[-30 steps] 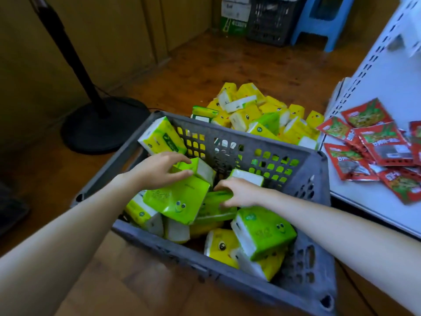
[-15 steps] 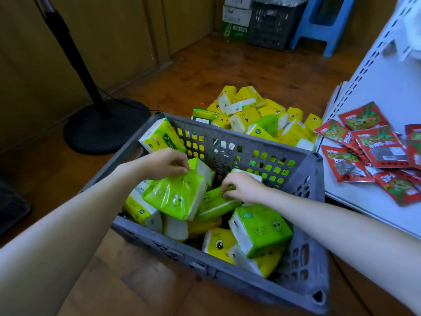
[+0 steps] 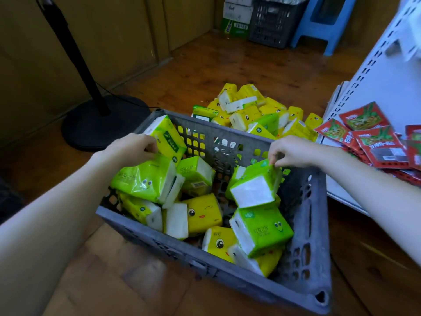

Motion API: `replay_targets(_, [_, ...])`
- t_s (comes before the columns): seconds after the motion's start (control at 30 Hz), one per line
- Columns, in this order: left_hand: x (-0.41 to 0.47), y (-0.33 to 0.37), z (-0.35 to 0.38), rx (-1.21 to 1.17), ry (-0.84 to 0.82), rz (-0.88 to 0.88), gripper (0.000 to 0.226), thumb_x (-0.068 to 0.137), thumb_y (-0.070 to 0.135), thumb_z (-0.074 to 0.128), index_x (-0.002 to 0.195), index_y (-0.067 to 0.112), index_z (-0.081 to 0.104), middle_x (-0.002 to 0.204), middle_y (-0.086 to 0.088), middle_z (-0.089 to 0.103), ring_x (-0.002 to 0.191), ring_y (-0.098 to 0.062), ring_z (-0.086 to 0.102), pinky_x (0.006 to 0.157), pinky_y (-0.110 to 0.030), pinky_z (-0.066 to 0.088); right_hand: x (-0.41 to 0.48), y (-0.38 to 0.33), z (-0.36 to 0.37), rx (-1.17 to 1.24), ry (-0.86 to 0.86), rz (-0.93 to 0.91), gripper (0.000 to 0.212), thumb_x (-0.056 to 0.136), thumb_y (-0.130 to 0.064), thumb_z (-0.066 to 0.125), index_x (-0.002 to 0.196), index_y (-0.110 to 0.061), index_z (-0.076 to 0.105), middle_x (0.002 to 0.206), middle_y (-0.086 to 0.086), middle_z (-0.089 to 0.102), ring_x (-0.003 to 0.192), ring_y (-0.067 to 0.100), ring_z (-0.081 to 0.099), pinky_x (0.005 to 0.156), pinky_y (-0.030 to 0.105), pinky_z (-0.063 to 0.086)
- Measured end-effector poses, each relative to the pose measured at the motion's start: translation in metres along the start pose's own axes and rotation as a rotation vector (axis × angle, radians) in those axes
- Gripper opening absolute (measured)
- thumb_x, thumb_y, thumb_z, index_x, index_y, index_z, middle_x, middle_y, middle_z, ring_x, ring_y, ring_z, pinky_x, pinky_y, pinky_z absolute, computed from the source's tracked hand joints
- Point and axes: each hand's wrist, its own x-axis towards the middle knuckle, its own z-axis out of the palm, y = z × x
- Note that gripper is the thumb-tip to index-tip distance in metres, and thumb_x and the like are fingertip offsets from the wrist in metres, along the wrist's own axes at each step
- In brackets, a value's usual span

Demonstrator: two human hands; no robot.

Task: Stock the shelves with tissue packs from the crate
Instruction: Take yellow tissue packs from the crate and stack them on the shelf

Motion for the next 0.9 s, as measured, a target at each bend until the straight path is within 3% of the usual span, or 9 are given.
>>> replay_targets(0.13, [0.002, 0.021, -0.004, -0.057, 0.166, 0.073, 0.021, 0.090, 0.022, 0.057, 0.111, 0.021, 0.061, 0.112, -0.001, 0.061, 0.104, -0.025, 0.055, 0.081, -0.035, 0.046, -0.012, 0.013, -0.001, -0.151, -0.077, 0.063, 0.013, 0.083, -0.013, 0.064, 0.093, -0.018, 0.071, 0.113, -0.001, 0.064, 0.104, 0.018, 0.058, 0.089, 0.032, 0.046])
replay_targets(0.23, [0.003, 0.049, -0.004, -0.129, 0.177, 0.262, 0.026, 0.092, 0.025, 0.056, 0.116, 0.016, 0.060, 0.120, -0.002, 0.061, 0.113, -0.022, 0.053, 0.085, -0.031, 0.041, -0.018, 0.007, 0.003, -0.199, -0.140, 0.076, 0.033, 0.085, -0.010, 0.055, 0.115, -0.025, 0.063, 0.130, -0.003, 0.053, 0.118, 0.020, 0.051, 0.095, 0.035, 0.043])
replay_targets(0.43, [0.007, 0.075, 0.007, -0.207, 0.051, 0.339, 0.034, 0.094, 0.036, 0.052, 0.121, 0.018, 0.058, 0.122, 0.002, 0.060, 0.111, -0.016, 0.054, 0.083, -0.024, 0.040, -0.010, -0.030, 0.007, 0.099, 0.004, 0.003, 0.035, 0.089, -0.018, 0.055, 0.123, -0.023, 0.058, 0.129, -0.002, 0.054, 0.119, 0.015, 0.050, 0.099, 0.032, 0.039])
replay_targets(0.53, [0.006, 0.074, 0.015, -0.191, -0.008, 0.320, 0.038, 0.095, 0.039, 0.049, 0.125, 0.018, 0.056, 0.126, 0.003, 0.058, 0.116, -0.017, 0.053, 0.092, -0.030, 0.043, 0.011, -0.064, 0.025, 0.193, 0.035, -0.036, 0.033, 0.088, -0.019, 0.057, 0.120, -0.018, 0.059, 0.125, 0.000, 0.058, 0.115, 0.017, 0.052, 0.096, 0.028, 0.038])
replay_targets(0.73, [0.002, 0.071, 0.041, 0.004, -0.083, 0.326, 0.045, 0.096, 0.046, 0.041, 0.134, 0.025, 0.049, 0.139, 0.005, 0.049, 0.129, -0.018, 0.043, 0.103, -0.035, 0.038, 0.060, -0.115, 0.095, 0.293, -0.180, 0.008, 0.042, 0.087, -0.023, 0.062, 0.127, -0.012, 0.054, 0.129, 0.010, 0.055, 0.115, 0.026, 0.053, 0.089, 0.027, 0.041])
replay_targets(0.9, [0.005, 0.070, 0.051, 0.223, -0.066, 0.375, 0.048, 0.097, 0.050, 0.031, 0.140, 0.030, 0.041, 0.149, 0.009, 0.036, 0.137, -0.015, 0.031, 0.110, -0.033, 0.024, 0.085, -0.131, 0.122, 0.195, -0.360, 0.145, 0.042, 0.094, -0.022, 0.048, 0.129, 0.003, 0.046, 0.132, 0.021, 0.050, 0.120, 0.033, 0.049, 0.092, 0.033, 0.042])
